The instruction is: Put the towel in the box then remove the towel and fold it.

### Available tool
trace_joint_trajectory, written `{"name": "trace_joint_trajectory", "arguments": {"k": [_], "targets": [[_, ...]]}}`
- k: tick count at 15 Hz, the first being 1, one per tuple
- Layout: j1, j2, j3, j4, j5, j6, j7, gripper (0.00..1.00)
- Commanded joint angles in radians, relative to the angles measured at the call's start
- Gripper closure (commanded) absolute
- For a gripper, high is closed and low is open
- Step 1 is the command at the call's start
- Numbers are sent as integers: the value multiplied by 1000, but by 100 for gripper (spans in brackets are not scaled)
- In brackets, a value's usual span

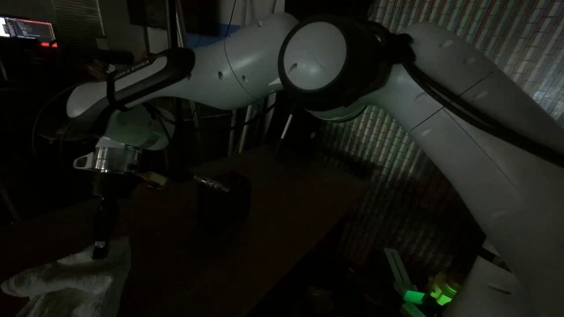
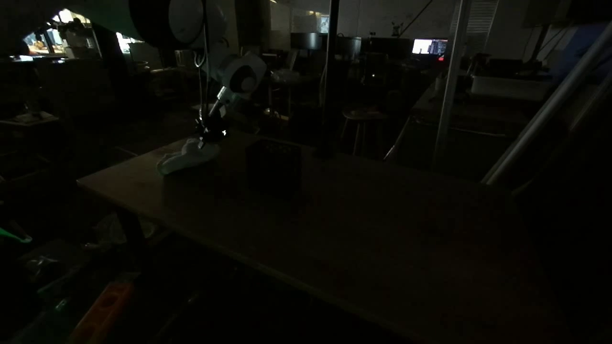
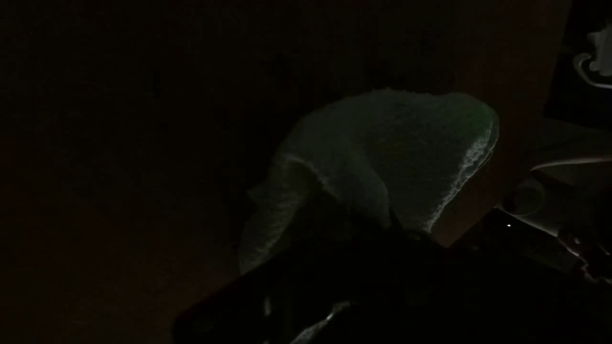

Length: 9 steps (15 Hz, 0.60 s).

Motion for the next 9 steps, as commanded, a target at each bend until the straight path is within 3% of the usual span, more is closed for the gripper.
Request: {"name": "trace_joint_trajectory", "arguments": {"k": [1,5,6,7,9], "targets": [[-66,-133,-27,-165,47,41,-16,99],[-107,-187,-60,-216,52,34,-18,99],[-113,-197,-63,-232,56,34,-21,92],[-116,-208,-63,-250,62,32,-20,71],[-119,-225,-64,-289,72,39,-20,57]]}}
